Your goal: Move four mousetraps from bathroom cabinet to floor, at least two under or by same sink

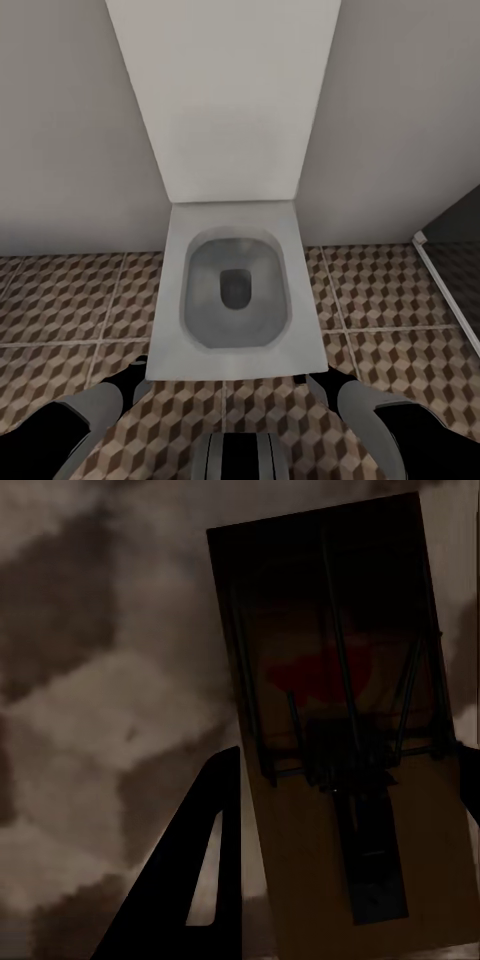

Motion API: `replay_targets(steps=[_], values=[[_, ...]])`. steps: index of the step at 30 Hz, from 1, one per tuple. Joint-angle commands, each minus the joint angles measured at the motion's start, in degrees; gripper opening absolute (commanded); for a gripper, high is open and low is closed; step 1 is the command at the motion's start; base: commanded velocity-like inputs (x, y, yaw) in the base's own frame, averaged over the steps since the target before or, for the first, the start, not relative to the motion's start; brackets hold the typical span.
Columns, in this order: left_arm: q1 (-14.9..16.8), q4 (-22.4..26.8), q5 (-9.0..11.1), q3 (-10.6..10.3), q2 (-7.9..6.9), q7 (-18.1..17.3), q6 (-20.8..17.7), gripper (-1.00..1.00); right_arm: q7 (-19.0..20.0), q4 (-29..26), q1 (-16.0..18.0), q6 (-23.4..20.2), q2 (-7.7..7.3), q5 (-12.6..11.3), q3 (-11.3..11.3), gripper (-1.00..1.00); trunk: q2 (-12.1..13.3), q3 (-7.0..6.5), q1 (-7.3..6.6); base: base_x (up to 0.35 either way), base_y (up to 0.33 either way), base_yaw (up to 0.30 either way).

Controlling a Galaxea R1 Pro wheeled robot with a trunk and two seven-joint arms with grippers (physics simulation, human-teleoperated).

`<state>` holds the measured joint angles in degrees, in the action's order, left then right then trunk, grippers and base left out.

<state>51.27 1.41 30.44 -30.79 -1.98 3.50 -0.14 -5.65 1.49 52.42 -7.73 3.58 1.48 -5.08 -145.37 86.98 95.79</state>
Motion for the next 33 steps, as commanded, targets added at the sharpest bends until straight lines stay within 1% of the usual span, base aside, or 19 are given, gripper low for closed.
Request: replay_targets(steps=[1, 7, 27, 33], values=[[0.0, 0.1, 0.3, -0.5, -0.03, 0.2, 0.0, -1.00, -0.1, 0.1, 0.1, -0.2, 0.03, 0.0, -0.5, -1.00, 0.0, 0.03, 0.01, 0.241, 0.066, 0.000], [0.0, 0.1, 0.3, -0.5, 0.03, 0.3, 0.0, -1.00, -0.1, 0.1, 0.1, -0.2, 0.03, 0.0, -0.5, -1.00, 0.0, 0.03, 0.01, 0.195, 0.046, 0.000], [0.0, 0.1, 0.3, -0.5, 0.13, 0.4, 0.0, -1.00, -0.1, 0.1, 0.1, -0.2, 0.03, 0.0, -0.5, -1.00, 0.0, 0.03, 0.01, 0.009, 0.002, 0.000], [0.0, 0.1, 0.4, -0.5, 0.14, 0.4, -0.1, -1.00, -0.1, 0.1, 0.1, -0.2, 0.03, 0.1, -0.5, -1.00, 0.0, 0.03, 0.01, 0.171, 0.000, 0.000]])
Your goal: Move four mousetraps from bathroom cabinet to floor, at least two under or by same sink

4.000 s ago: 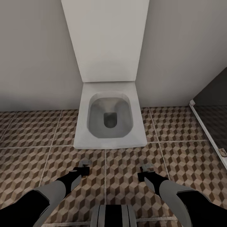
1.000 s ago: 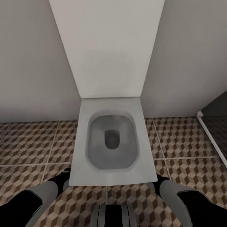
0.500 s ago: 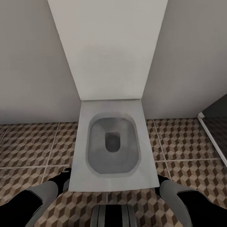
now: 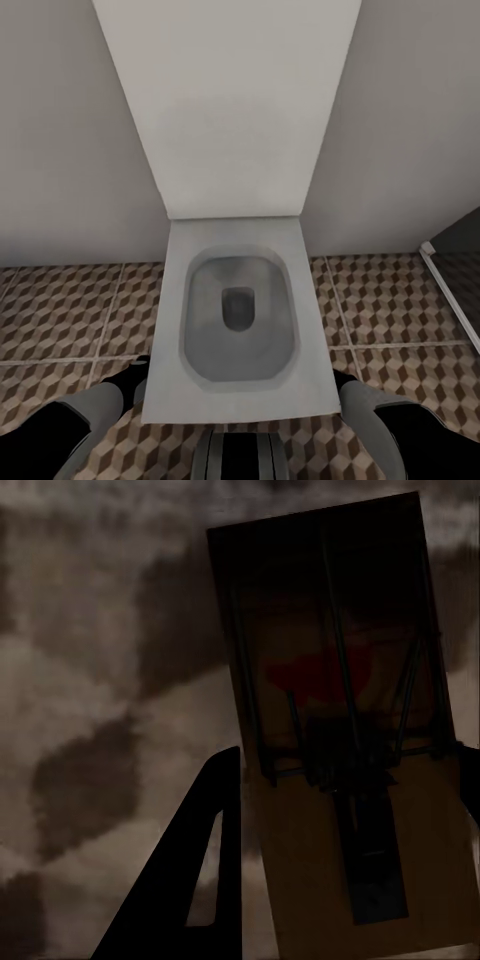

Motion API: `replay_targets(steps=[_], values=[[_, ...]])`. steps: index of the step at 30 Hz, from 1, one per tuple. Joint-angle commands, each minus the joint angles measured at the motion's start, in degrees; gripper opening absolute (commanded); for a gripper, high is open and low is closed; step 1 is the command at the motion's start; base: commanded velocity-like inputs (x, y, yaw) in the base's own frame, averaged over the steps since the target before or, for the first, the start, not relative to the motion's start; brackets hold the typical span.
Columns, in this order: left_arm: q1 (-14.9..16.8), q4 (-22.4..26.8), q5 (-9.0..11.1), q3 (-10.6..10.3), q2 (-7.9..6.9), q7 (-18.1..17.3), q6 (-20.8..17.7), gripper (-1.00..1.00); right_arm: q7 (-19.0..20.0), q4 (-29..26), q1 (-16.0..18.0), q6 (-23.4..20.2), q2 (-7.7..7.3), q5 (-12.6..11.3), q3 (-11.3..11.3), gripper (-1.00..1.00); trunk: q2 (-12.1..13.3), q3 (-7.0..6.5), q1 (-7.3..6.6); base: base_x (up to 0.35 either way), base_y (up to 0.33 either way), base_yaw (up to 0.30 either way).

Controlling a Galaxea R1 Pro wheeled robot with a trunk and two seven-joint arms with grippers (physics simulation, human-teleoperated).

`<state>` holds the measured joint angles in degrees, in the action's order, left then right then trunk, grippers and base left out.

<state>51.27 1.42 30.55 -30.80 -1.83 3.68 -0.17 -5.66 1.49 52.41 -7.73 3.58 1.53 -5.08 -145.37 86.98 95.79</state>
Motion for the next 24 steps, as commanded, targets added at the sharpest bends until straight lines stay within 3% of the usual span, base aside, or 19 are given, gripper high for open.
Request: replay_targets(steps=[1, 24], values=[[0.0, 0.1, 0.3, -0.5, -0.02, 0.2, 0.0, -1.00, -0.1, 0.1, 0.1, -0.2, 0.03, 0.0, -0.5, -1.00, 0.0, 0.03, 0.01, 0.135, 0.000, 0.000], [0.0, 0.1, 0.3, -0.5, -0.02, 0.2, 0.0, -1.00, -0.1, 0.1, 0.1, -0.2, 0.03, 0.0, -0.5, -1.00, 0.0, 0.03, 0.01, 0.012, 0.000, 0.000]])
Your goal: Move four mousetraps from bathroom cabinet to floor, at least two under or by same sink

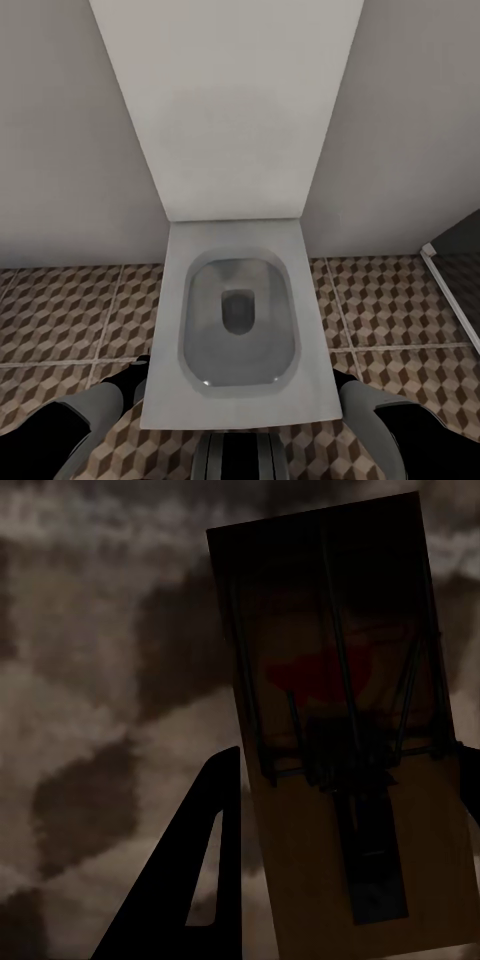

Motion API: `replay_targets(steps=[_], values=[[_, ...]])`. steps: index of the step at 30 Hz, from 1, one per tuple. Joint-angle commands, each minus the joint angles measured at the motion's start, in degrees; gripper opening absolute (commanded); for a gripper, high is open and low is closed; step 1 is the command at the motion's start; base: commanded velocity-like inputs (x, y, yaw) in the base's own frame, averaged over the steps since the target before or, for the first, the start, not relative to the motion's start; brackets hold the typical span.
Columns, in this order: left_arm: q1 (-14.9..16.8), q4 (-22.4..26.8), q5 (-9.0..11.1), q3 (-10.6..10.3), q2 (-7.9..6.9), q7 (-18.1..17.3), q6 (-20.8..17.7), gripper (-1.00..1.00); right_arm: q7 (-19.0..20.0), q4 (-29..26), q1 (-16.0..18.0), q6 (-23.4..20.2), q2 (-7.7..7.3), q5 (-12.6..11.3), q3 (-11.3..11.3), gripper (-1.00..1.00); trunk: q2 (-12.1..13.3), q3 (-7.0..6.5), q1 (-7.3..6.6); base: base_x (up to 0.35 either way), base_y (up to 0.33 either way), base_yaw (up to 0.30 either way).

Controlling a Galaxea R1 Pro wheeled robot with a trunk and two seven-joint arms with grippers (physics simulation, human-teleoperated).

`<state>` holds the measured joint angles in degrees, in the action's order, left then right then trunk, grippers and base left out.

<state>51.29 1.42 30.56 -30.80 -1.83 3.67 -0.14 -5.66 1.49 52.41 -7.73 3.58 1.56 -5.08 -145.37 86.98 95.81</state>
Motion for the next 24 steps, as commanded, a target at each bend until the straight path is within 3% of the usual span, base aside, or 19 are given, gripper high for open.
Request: replay_targets(steps=[1, 13, 17, 24], values=[[0.0, 0.1, 0.3, -0.5, -0.02, 0.2, 0.0, -1.00, -0.1, 0.1, 0.1, -0.2, 0.03, 0.0, -0.5, -1.00, 0.0, 0.03, -0.01, 0.000, 0.000, 0.000], [0.0, 0.1, 0.3, -0.5, 0.00, 0.2, 0.0, -1.00, -0.1, 0.0, 0.1, -0.2, -0.06, 0.0, -0.5, -1.00, 0.0, 0.03, -0.01, 0.000, 0.000, 0.000], [0.0, 0.1, 0.2, -0.5, 0.05, 0.2, 0.0, -1.00, -0.1, -0.2, 0.1, -0.3, -1.22, 0.0, -0.4, -1.00, 0.0, 0.03, -0.01, 0.000, 0.000, 0.000], [0.0, 0.1, 0.2, -0.5, 0.07, 0.2, -0.1, -1.00, -0.1, -0.4, 0.1, -0.2, -1.91, 0.0, -0.4, -1.00, 0.0, 0.03, -0.01, 0.000, 0.000, 0.000]])
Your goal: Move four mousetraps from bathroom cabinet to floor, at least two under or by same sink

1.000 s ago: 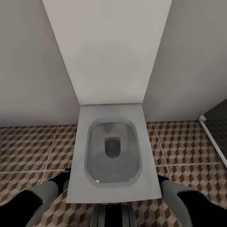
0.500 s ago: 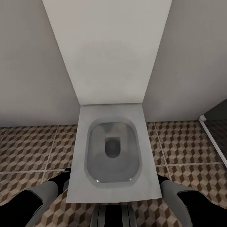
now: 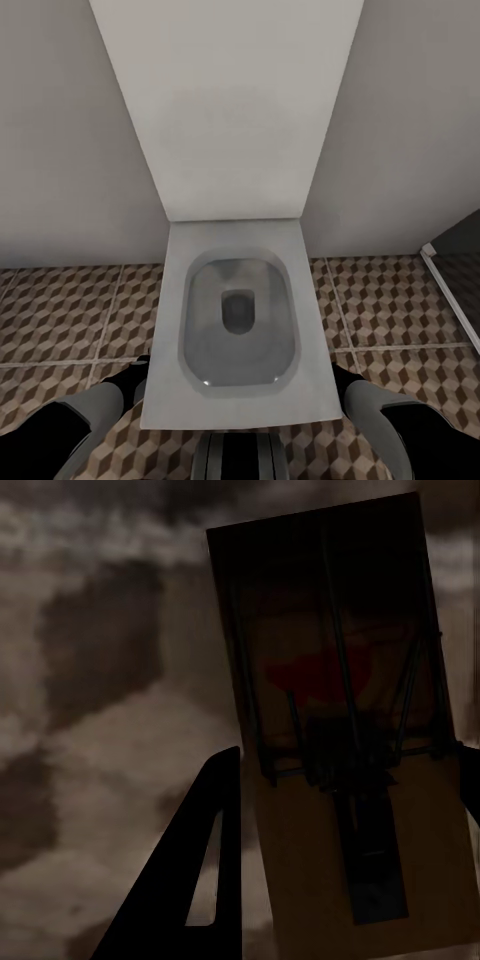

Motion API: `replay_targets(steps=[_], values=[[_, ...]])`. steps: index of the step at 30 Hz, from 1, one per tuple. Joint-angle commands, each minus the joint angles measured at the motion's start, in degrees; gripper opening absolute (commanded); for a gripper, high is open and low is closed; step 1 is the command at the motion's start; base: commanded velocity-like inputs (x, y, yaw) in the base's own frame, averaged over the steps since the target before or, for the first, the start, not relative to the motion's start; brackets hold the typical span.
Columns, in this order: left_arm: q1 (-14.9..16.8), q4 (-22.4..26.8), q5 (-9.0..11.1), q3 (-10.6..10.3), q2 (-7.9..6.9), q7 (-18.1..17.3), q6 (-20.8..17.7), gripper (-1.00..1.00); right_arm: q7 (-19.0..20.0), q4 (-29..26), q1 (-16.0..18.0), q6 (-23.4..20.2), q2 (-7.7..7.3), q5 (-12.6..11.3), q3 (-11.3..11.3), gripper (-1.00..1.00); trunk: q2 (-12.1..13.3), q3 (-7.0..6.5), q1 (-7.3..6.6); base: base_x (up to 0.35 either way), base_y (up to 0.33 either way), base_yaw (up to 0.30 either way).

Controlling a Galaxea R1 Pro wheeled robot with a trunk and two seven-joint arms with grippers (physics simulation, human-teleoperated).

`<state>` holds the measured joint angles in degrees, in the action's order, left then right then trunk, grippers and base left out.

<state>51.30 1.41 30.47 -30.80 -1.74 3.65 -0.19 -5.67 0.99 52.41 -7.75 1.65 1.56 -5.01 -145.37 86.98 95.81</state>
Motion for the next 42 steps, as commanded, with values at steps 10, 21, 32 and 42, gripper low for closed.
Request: replay_targets(steps=[10, 21, 32, 42], values=[[0.0, 0.1, 0.3, -0.5, -0.01, 0.1, 0.0, -1.00, -0.1, 0.1, 0.1, -0.2, -0.44, 0.0, -0.4, -1.00, 0.0, 0.03, -0.01, 0.000, 0.000, 0.000], [0.0, 0.1, 0.4, -0.5, -0.09, 0.2, 0.0, -1.00, -0.1, 0.1, 0.1, -0.2, -0.75, 0.0, -0.4, -1.00, 0.0, 0.03, -0.01, 0.000, 0.000, 0.000], [0.0, 0.1, 0.4, -0.5, -0.10, 0.2, 0.0, -1.00, -0.1, 0.1, 0.1, -0.2, -0.83, -0.1, -0.4, -1.00, 0.0, 0.03, -0.01, 0.000, 0.000, 0.000], [0.0, 0.0, 0.4, -0.5, -0.10, 0.2, 0.0, -1.00, -0.2, 0.1, 0.1, -0.1, -2.16, -0.1, -0.4, -1.00, 0.0, 0.03, -0.01, 0.000, 0.000, 0.000]])
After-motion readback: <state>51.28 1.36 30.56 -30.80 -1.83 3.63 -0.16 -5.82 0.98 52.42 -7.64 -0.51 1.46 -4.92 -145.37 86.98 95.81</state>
